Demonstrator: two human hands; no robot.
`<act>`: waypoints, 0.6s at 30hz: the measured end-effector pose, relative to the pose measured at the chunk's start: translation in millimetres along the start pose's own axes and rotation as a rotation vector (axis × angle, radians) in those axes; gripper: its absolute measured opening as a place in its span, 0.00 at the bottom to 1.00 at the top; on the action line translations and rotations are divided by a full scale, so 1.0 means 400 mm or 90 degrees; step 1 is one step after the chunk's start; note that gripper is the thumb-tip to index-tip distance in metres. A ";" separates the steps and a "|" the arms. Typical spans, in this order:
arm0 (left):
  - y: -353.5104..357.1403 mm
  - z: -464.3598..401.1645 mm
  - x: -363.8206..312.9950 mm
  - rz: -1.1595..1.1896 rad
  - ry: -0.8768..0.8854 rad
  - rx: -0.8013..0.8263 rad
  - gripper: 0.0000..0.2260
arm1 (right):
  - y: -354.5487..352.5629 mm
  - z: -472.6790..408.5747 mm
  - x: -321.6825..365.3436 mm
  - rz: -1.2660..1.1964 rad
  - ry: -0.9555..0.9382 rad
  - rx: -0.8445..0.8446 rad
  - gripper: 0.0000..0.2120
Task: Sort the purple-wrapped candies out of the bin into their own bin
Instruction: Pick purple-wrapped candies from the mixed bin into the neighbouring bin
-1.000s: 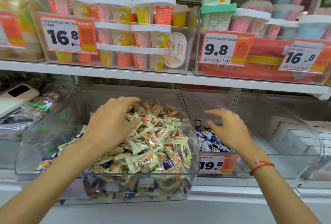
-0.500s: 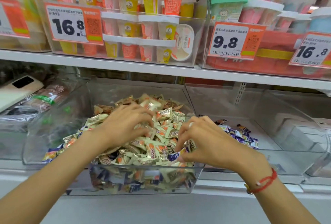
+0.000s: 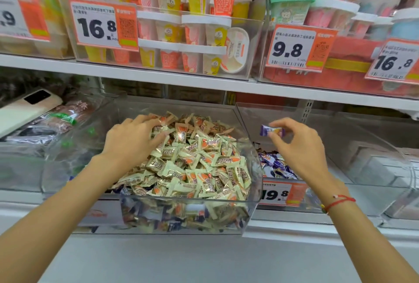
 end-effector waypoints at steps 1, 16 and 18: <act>-0.008 0.010 0.008 0.010 -0.005 0.009 0.24 | 0.012 0.003 -0.027 0.036 0.015 0.043 0.08; -0.125 0.121 0.200 0.145 -0.120 -0.202 0.20 | 0.116 -0.079 0.485 -0.039 -0.394 0.190 0.10; -0.109 0.119 0.213 0.230 -0.201 -0.174 0.20 | 0.222 -0.117 0.573 0.013 -0.431 0.305 0.12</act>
Point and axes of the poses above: each hand's wrist, its own z-axis away from the middle knuckle, its own y-axis out of the palm, x = y × z, the point moved 1 cm from there along -z, towards the middle knuckle, and after that the axes turned 11 degrees about z, right-handed, at the moved point
